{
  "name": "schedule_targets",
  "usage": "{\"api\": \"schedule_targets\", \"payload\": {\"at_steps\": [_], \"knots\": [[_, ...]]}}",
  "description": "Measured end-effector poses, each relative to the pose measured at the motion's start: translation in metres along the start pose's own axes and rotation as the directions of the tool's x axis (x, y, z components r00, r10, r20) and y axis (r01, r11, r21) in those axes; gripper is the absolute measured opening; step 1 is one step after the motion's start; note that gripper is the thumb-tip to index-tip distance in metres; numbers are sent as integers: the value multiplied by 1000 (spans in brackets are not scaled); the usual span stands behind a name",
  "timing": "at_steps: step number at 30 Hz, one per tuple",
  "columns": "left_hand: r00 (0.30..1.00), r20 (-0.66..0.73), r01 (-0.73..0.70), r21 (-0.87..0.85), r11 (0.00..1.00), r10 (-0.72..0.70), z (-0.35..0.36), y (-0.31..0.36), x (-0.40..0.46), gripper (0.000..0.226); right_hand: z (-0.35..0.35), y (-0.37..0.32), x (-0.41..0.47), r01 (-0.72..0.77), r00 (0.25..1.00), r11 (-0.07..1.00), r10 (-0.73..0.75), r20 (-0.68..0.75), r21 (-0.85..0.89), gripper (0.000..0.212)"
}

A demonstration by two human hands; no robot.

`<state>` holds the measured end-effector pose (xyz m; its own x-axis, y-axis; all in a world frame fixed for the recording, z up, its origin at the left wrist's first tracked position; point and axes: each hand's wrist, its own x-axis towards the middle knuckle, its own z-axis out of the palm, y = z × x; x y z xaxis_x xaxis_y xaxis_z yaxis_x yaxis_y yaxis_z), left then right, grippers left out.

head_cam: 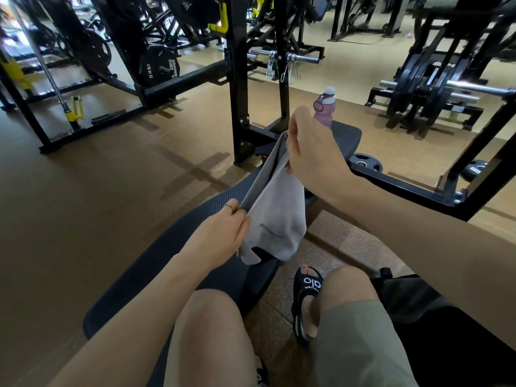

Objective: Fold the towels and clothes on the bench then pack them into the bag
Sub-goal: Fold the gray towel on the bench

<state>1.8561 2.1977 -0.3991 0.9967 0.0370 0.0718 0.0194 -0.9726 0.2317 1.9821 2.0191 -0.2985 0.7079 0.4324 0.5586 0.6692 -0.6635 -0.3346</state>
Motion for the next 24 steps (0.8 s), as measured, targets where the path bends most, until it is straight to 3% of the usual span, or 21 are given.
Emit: {"api": "schedule_targets", "payload": {"at_steps": [3, 6, 8, 11, 18, 21, 24], "knots": [[999, 25, -24, 22, 999, 23, 2, -11, -5, 40, -7, 1, -2, -38, 999, 998, 39, 32, -46, 26], [993, 67, -102, 65, 993, 97, 3, -32, -13, 36, -14, 5, -3, -33, 998, 999, 31, 47, 34, 13], [992, 63, -114, 52, 992, 111, 0, -44, -19, 31, -18, 9, -3, -12, 1000, 997, 11, 22, 79, 21], [991, -53, -121, 28, 992, 123, -8, -54, -29, 24, -14, 21, 2, -88, 996, 990, 86, 28, 108, 24], [945, -264, -138, 218, 966, 194, -35, -56, -34, 20, -7, 46, 5, -341, 939, 929, 328, 103, 144, 23], [911, -333, -155, 271, 950, 244, -52, -58, -35, 32, -6, 55, 7, -368, 920, 925, 349, 177, 92, 23], [900, -351, -157, 294, 943, 260, -65, -64, -34, 36, -11, 59, 6, -279, 924, 960, 267, 274, 2, 22]]}}
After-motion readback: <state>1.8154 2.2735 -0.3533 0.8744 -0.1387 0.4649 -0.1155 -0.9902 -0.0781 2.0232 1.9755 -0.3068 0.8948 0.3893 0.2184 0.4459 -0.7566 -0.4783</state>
